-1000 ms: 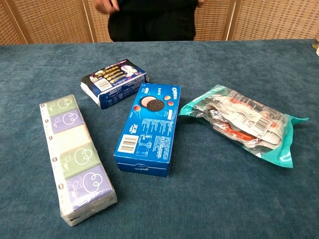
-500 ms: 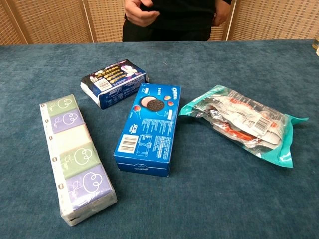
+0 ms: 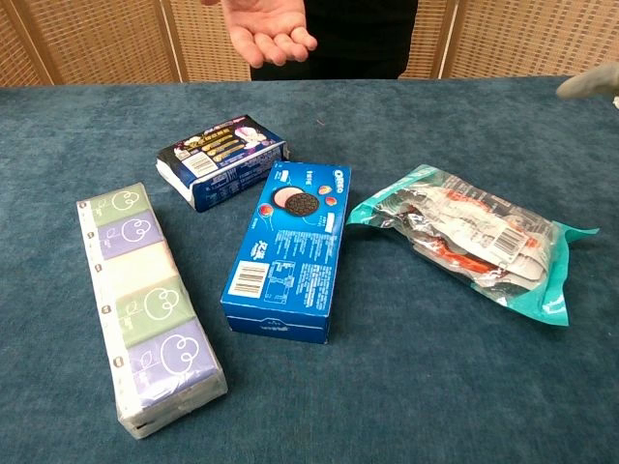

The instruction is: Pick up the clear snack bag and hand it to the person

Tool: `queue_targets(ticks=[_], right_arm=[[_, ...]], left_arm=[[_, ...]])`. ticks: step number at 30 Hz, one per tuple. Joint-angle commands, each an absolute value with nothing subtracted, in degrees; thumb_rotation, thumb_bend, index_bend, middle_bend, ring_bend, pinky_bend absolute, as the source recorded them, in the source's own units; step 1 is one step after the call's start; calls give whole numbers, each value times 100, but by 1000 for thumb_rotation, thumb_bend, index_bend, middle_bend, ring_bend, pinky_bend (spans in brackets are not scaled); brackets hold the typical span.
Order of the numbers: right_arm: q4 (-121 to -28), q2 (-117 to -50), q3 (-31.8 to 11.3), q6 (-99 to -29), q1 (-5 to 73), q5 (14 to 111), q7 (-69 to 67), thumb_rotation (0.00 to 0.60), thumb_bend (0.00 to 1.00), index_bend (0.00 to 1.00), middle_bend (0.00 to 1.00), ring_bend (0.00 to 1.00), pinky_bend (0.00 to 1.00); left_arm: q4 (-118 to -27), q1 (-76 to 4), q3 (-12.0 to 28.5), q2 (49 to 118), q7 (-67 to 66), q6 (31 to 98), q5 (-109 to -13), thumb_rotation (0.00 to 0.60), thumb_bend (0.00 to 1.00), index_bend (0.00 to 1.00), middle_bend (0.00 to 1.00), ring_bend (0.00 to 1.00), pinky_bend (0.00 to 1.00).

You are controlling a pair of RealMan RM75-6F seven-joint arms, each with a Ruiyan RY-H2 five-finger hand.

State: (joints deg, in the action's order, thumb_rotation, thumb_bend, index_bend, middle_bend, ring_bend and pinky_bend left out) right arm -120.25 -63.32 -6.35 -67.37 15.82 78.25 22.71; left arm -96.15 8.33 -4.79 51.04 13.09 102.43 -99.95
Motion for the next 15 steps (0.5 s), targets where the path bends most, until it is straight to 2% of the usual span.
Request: queue_targets(ticks=[1,15], right_arm=[[-12251,-6790,-988,-6292,2205,6589,3113,582,0,20,0,15,11],[-11925,-7887,-1443,-6332,3772,3568,4320,580,0,16,0,0,0]], left_arm=[[-9620,827,-472,5096,1327,10227,-9970,600,143,0,0,0,87],[-9610,803,-442,5052,1469,10182,-9865,600,144,0,0,0,87]])
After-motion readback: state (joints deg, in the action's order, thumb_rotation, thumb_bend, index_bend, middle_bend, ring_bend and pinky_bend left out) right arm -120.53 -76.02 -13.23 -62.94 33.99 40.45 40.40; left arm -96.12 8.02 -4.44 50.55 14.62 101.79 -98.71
